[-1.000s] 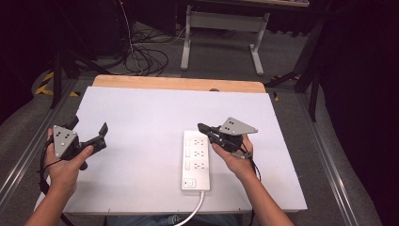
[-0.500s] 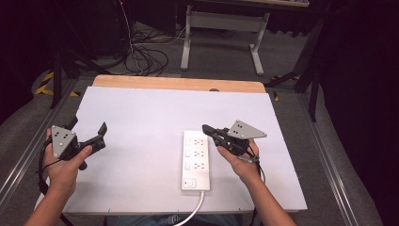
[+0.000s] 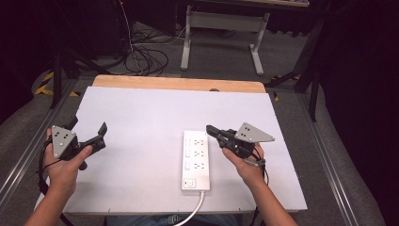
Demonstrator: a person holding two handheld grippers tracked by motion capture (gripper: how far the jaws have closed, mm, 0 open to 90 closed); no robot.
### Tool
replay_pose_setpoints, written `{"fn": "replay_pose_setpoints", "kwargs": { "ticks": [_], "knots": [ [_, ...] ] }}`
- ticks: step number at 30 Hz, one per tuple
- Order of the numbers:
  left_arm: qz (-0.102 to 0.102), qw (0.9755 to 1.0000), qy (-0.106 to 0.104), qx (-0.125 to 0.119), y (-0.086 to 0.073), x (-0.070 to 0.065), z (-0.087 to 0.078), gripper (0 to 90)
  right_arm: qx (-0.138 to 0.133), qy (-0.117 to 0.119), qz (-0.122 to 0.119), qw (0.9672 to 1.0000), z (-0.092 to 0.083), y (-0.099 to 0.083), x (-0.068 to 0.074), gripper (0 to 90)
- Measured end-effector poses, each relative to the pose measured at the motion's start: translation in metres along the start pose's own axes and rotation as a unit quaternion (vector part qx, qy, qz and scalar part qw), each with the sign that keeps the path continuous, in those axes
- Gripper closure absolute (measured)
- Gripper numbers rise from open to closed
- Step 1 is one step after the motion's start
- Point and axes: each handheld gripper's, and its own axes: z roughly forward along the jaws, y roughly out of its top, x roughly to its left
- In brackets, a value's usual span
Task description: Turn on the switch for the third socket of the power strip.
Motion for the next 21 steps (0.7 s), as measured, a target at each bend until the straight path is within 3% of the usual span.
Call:
{"fn": "replay_pose_setpoints", "kwargs": {
  "ticks": [11, 21],
  "knots": [
    [0.000, 1.0000, 0.001, 0.001, 0.000, -0.001, 0.000, 7.3, -0.025, 0.001, 0.012, 0.9996, -0.019, -0.003, -0.009, 90.0],
    [0.000, 1.0000, 0.001, 0.001, 0.000, 0.000, 0.000, 7.3, -0.040, 0.002, 0.008, 0.9992, -0.031, -0.005, -0.009, 90.0]
  ]
}}
